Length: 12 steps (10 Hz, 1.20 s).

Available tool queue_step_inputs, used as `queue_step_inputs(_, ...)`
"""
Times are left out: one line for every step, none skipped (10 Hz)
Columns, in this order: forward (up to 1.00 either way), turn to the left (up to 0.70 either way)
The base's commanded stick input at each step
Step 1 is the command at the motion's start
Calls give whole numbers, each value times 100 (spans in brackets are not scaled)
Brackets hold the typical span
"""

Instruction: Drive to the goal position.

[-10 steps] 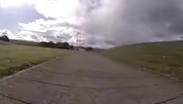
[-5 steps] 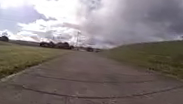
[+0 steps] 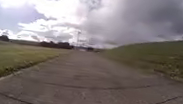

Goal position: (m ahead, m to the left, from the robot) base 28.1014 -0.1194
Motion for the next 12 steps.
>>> queue_step_inputs(70, 0)
queue_step_inputs(70, 0)
queue_step_inputs(70, 0)
queue_step_inputs(70, 0)
queue_step_inputs(70, 0)
queue_step_inputs(70, 0)
queue_step_inputs(70, 0)
queue_step_inputs(70, 0)
queue_step_inputs(70, 0)
queue_step_inputs(70, 0)
queue_step_inputs(70, 0)
queue_step_inputs(70, 0)
